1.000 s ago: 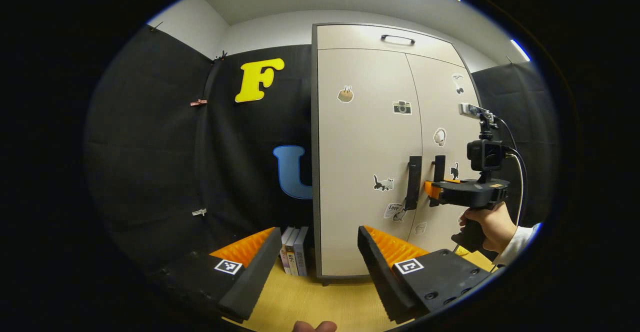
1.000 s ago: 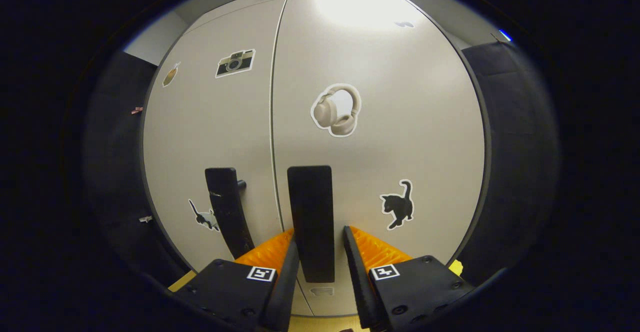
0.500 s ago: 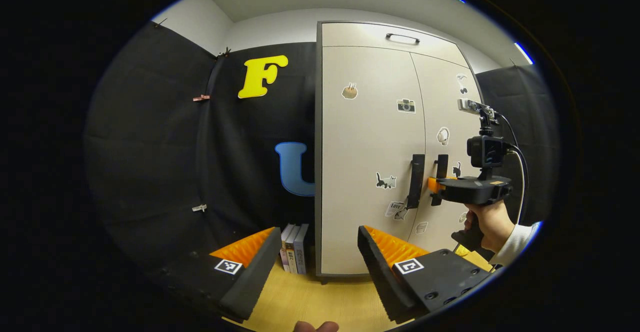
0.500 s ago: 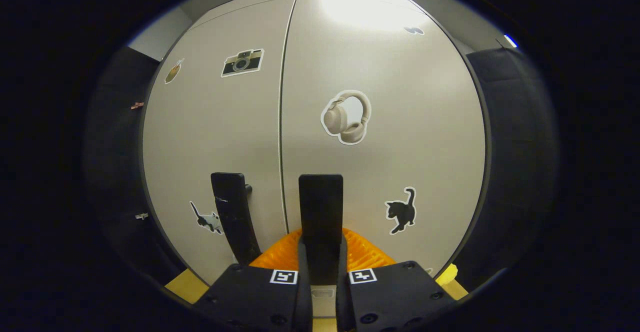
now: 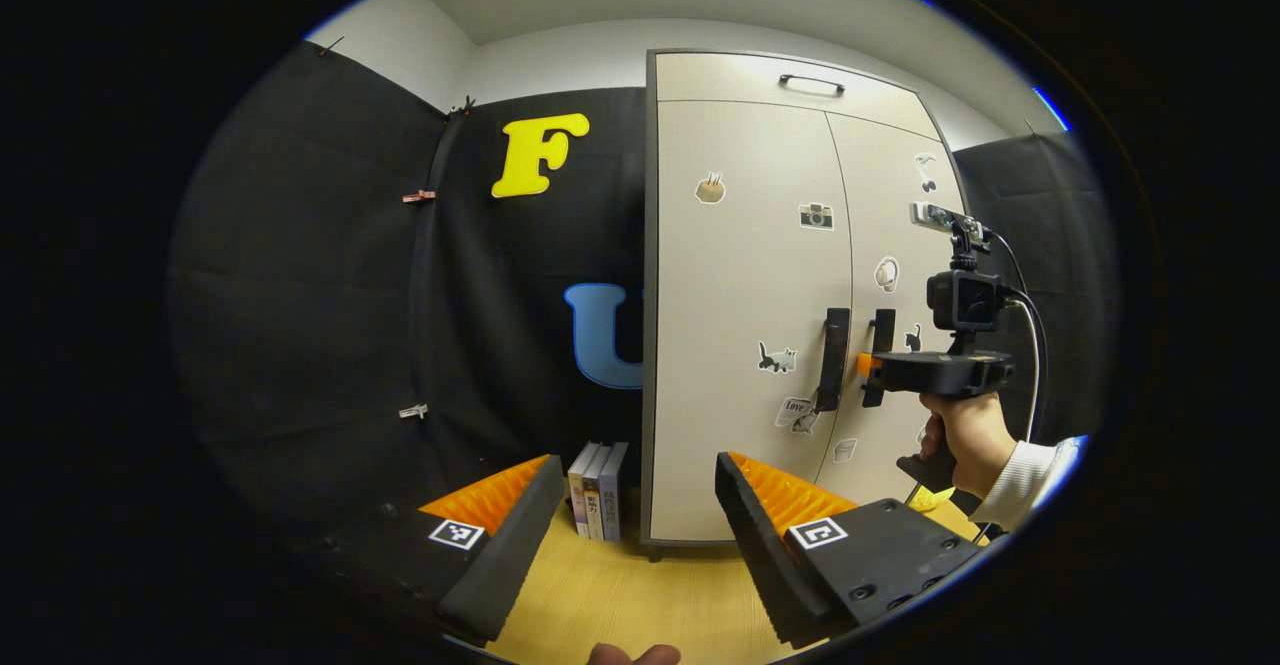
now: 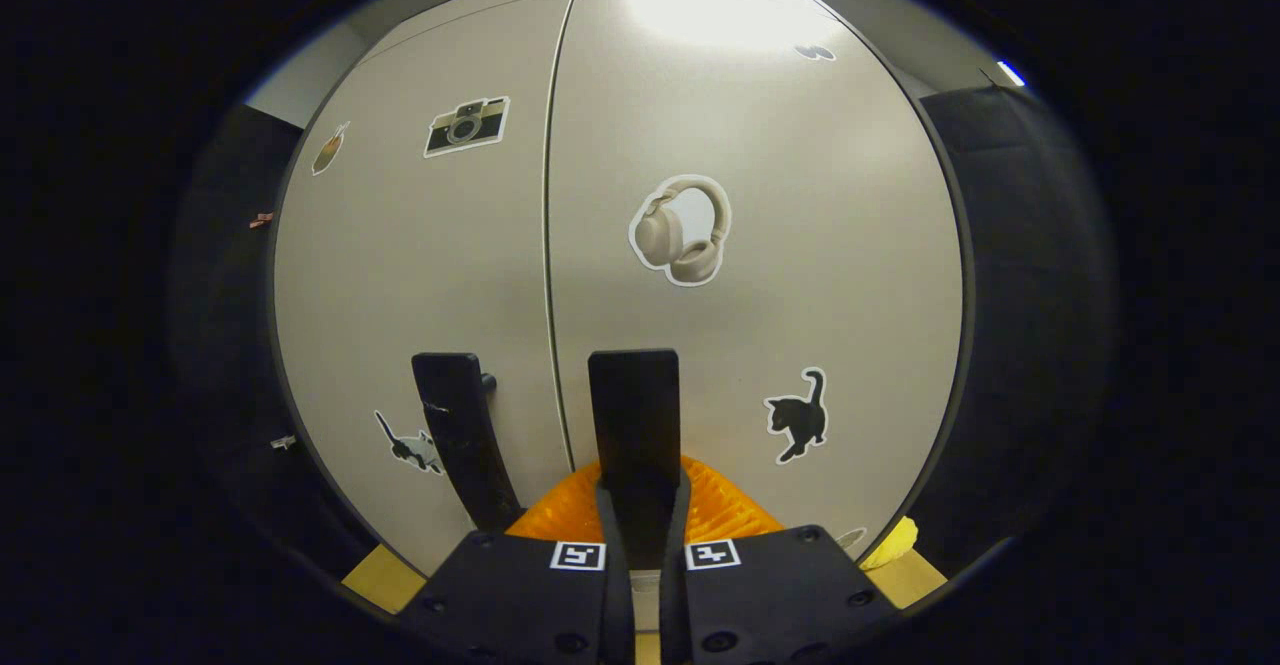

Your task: Open the right door of the double-door shoe cabinet with the right hand, and open the left door with the left hand.

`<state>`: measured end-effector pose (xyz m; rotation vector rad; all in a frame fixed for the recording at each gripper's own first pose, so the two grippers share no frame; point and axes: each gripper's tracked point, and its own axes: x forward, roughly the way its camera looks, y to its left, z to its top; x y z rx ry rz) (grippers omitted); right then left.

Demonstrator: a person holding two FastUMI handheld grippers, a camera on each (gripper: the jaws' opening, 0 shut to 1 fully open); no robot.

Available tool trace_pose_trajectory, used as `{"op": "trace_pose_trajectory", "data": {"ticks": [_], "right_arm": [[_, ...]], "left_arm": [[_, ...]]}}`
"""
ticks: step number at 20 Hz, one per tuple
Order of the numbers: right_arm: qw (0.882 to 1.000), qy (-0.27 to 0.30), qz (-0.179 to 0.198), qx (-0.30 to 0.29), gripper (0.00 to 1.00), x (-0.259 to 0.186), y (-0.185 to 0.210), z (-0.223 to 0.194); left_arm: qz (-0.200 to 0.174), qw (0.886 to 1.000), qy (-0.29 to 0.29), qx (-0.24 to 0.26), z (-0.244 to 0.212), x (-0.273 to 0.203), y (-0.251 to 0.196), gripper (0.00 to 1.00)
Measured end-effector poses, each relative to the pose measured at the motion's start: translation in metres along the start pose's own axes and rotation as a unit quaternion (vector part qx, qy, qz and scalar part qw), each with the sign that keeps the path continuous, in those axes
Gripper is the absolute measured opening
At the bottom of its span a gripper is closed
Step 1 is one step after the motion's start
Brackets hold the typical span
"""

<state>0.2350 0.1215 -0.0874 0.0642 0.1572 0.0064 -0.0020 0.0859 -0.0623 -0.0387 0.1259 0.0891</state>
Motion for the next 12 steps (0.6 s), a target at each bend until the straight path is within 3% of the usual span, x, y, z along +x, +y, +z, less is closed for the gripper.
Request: {"op": "trace_pose_trajectory", "data": {"ticks": [12], "right_arm": [[0.997, -0.028, 0.056, 0.036, 0.14, -0.054, -0.020, 0.007]], "left_arm": [[0.023, 1.000, -0.002, 0.005, 0.006, -0.031, -0.007, 0.95]]}}
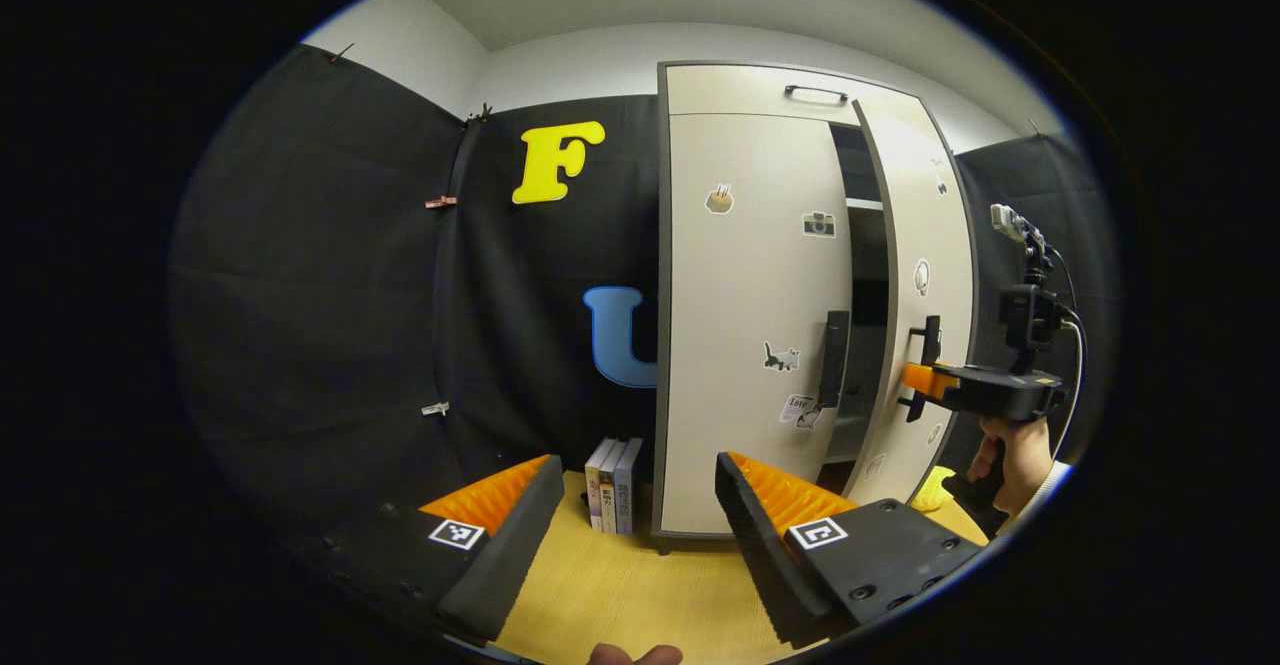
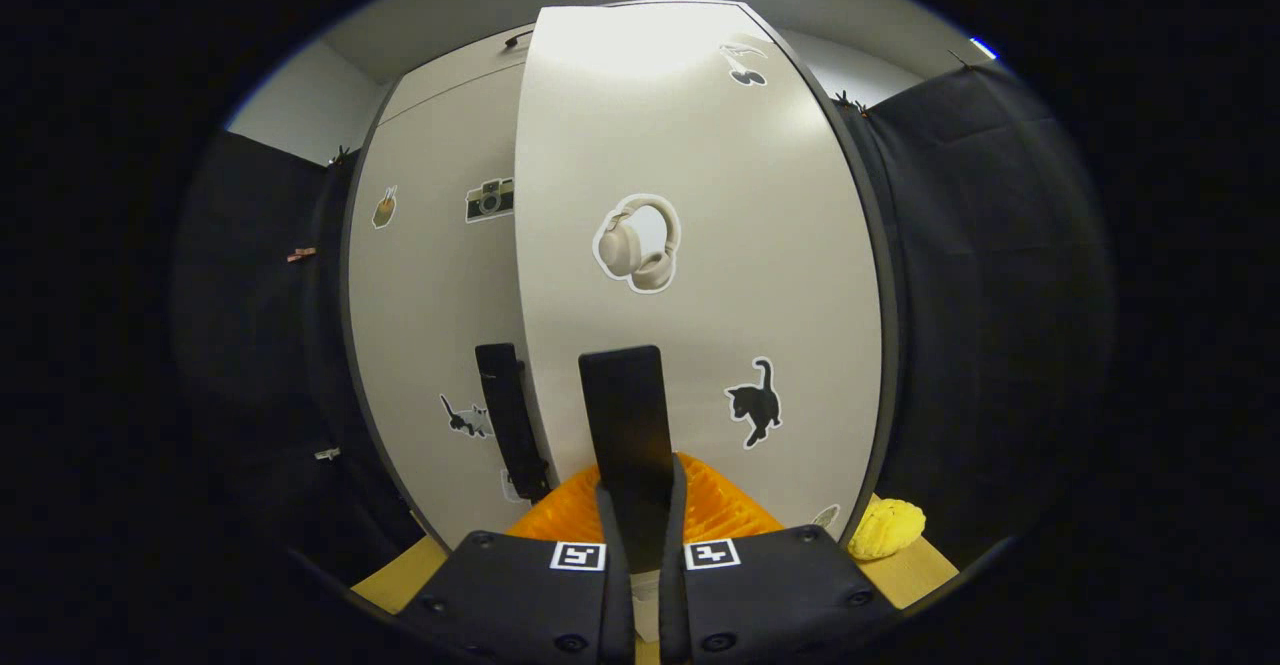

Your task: Open the right door of the double-door shoe cabinet with the right hand, and open the left door with the left hand.

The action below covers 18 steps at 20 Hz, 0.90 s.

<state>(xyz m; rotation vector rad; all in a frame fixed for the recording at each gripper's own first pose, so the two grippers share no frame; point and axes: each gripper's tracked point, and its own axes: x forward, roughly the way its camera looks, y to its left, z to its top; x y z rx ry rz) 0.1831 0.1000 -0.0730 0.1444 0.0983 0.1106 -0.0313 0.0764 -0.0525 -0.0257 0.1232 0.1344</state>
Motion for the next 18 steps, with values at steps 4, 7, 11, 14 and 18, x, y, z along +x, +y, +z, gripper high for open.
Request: {"op": "trace_pose_trajectory", "data": {"ticks": [4, 7, 11, 14, 18], "right_arm": [[1.000, 0.003, 0.021, 0.007, 0.13, -0.003, -0.007, 0.003], [0.999, 0.012, 0.034, 0.031, 0.08, -0.004, -0.011, 0.005], [0.999, 0.011, 0.031, 0.029, 0.08, -0.014, -0.015, 0.008], [0.999, 0.013, 0.035, 0.025, 0.08, -0.023, -0.022, 0.011], [0.999, 0.016, 0.039, 0.021, 0.08, -0.029, -0.030, 0.014]], "left_arm": [[-0.001, 1.000, -0.002, -0.004, 0.001, -0.009, -0.010, 0.95], [-0.003, 1.000, 0.001, 0.000, 0.000, -0.012, -0.020, 0.95], [-0.003, 1.000, -0.002, 0.002, 0.003, -0.019, -0.027, 0.95], [-0.001, 1.000, -0.002, 0.004, 0.002, -0.021, -0.031, 0.95], [-0.002, 1.000, -0.002, 0.004, 0.002, -0.021, -0.039, 0.95]]}}
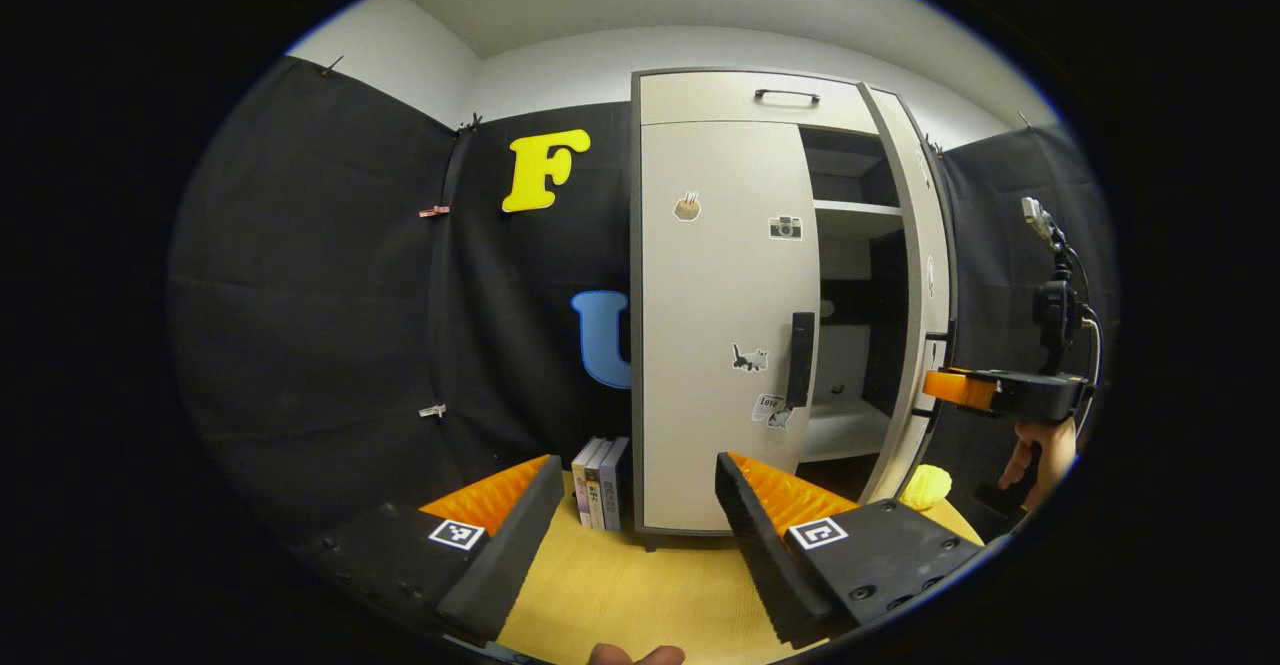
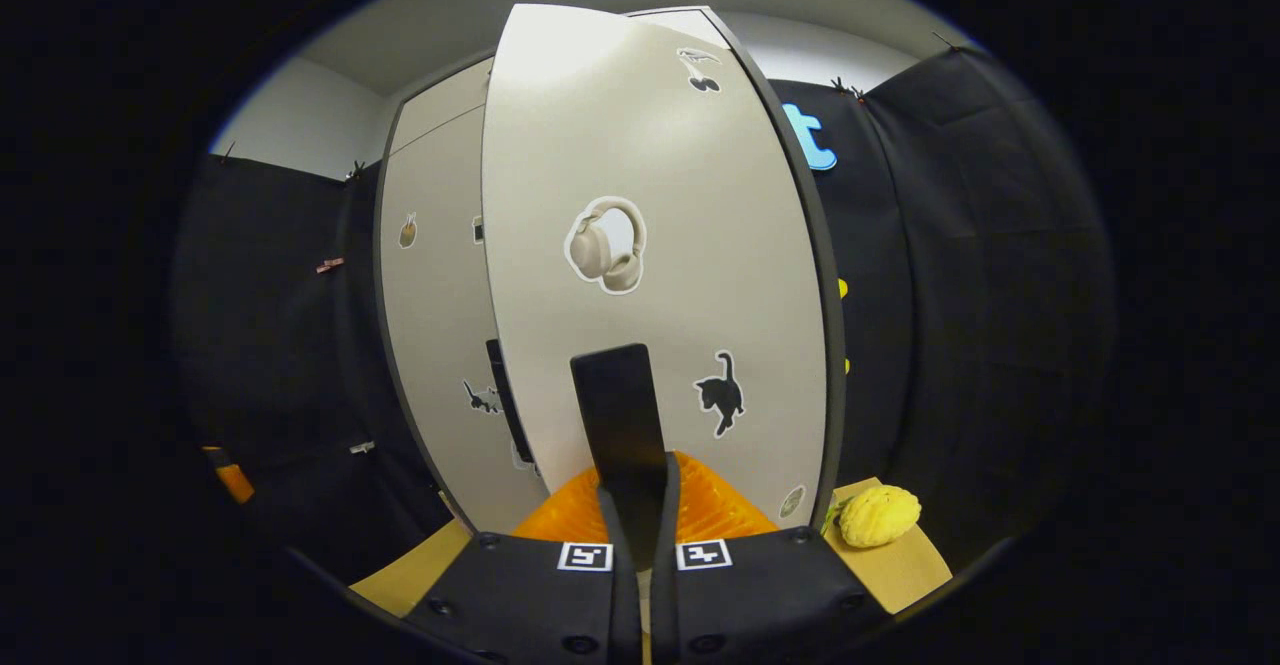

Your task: Open the right door of the double-door shoe cabinet with the right hand, and open the left door with the left hand.

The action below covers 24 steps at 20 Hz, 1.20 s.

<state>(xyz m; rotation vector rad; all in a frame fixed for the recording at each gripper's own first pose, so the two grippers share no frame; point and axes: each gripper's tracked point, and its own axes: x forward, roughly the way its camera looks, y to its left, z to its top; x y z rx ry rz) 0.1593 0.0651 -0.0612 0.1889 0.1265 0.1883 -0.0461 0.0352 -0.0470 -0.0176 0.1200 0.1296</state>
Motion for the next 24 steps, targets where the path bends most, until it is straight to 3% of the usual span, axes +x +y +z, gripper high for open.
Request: {"op": "trace_pose_trajectory", "data": {"ticks": [8, 24], "right_arm": [[1.000, 0.005, 0.012, -0.024, 0.08, -0.006, -0.010, -0.001], [0.999, 0.000, -0.005, -0.036, 0.08, -0.025, -0.040, 0.003]], "left_arm": [[-0.026, 1.000, 0.002, 0.006, 0.000, 0.010, -0.034, 0.95], [-0.059, 0.998, 0.009, -0.001, -0.004, 0.037, -0.086, 0.95]]}}
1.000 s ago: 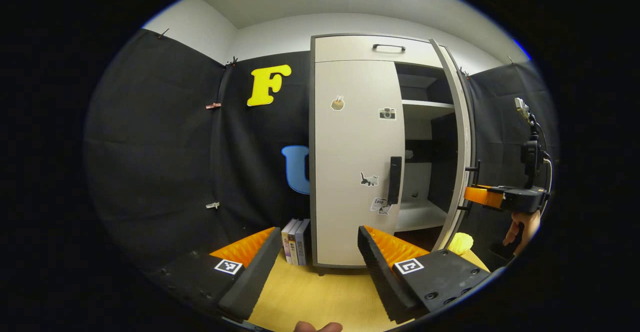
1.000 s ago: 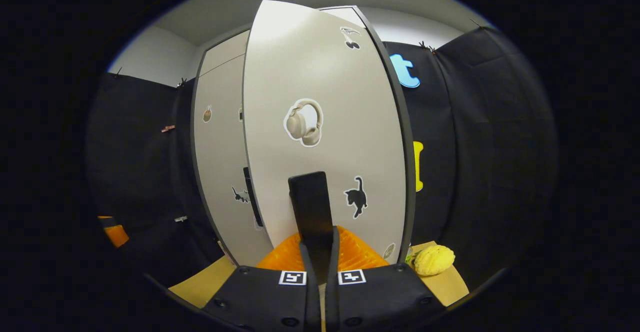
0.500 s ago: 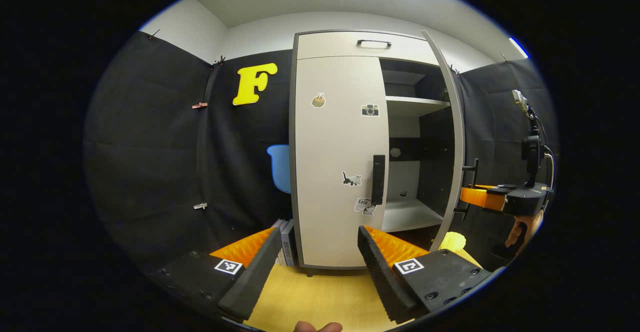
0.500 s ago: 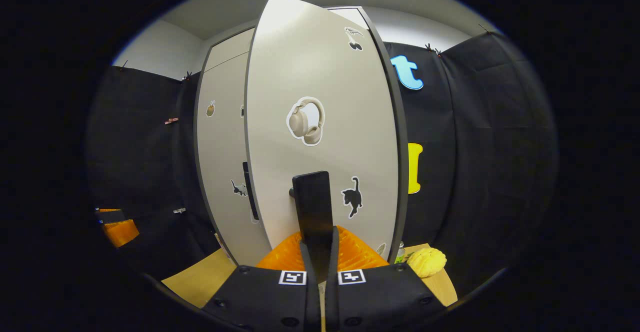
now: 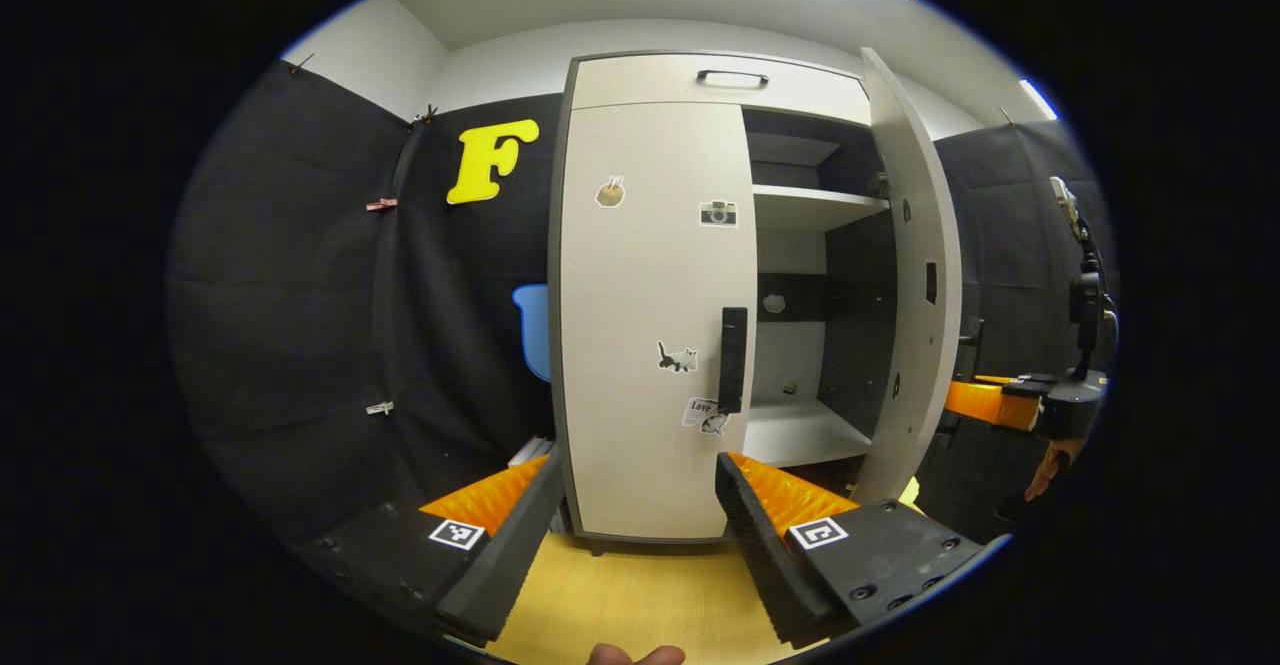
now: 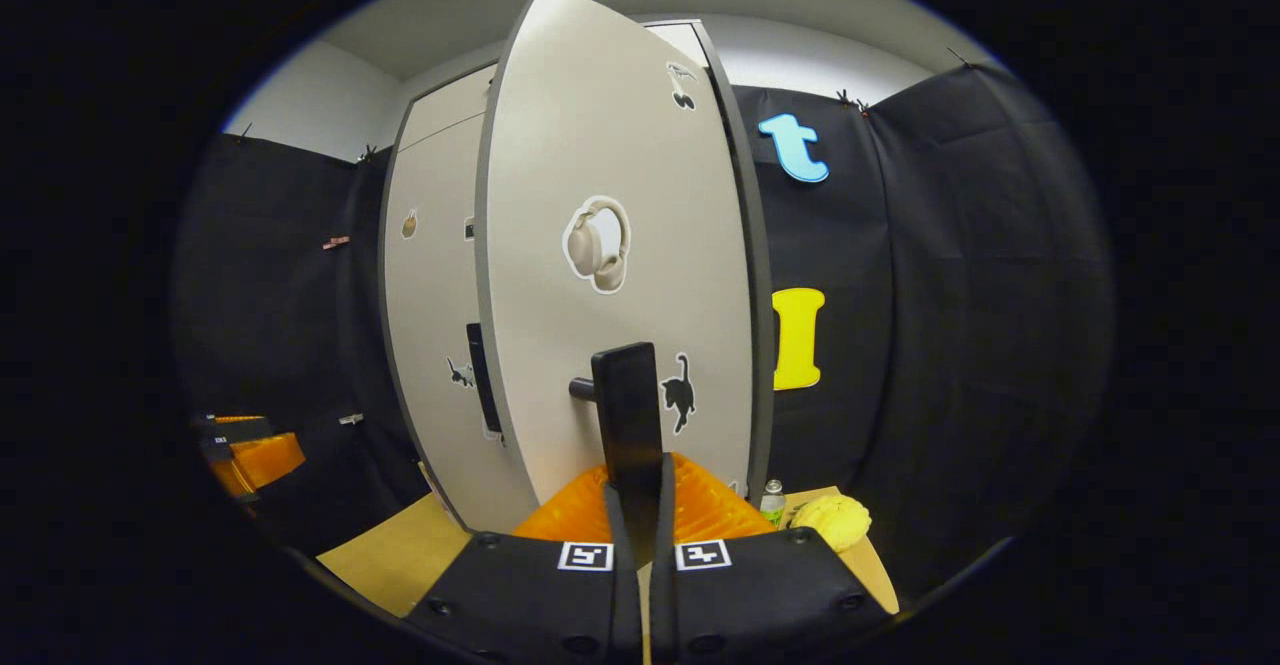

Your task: Open the right door of the double-door shoe cabinet with the right hand, and open the left door with the left hand.

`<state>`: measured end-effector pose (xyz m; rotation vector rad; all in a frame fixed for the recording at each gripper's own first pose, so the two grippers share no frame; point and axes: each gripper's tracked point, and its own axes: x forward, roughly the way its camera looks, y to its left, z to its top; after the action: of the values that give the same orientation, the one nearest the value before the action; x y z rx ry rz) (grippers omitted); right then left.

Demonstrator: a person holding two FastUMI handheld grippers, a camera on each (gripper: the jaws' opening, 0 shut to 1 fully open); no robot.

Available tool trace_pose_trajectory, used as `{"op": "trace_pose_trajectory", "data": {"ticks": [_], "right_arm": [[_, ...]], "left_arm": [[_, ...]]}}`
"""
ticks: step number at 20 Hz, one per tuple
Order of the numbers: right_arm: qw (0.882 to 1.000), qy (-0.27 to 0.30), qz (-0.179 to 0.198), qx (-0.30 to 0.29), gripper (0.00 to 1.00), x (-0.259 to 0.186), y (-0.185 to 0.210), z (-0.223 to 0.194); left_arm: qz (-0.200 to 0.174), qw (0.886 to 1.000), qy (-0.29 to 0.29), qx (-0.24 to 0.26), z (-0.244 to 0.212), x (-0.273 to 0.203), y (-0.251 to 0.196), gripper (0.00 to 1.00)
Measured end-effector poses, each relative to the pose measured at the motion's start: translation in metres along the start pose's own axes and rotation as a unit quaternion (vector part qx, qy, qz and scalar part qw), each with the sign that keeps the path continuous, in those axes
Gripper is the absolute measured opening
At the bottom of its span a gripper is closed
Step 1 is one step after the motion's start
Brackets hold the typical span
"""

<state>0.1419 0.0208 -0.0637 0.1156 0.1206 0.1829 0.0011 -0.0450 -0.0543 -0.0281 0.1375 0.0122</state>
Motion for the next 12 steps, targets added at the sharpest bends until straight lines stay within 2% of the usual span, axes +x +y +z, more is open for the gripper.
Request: {"op": "trace_pose_trajectory", "data": {"ticks": [4, 8, 11, 12], "right_arm": [[1.000, -0.010, -0.008, -0.002, 0.08, -0.008, -0.016, 0.001], [0.998, -0.022, -0.049, -0.020, 0.07, -0.015, -0.048, 0.006], [0.996, -0.049, -0.078, -0.020, 0.06, -0.018, -0.082, 0.027], [0.997, -0.043, -0.058, -0.002, 0.05, -0.021, -0.080, 0.029]], "left_arm": [[-0.022, 1.000, 0.003, 0.004, -0.001, 0.008, -0.030, 0.95], [-0.045, 0.999, 0.003, 0.016, 0.000, 0.012, -0.062, 0.95], [-0.061, 0.998, 0.008, 0.016, -0.001, 0.013, -0.084, 0.95], [-0.063, 0.998, 0.007, 0.019, 0.000, 0.013, -0.089, 0.95]]}}
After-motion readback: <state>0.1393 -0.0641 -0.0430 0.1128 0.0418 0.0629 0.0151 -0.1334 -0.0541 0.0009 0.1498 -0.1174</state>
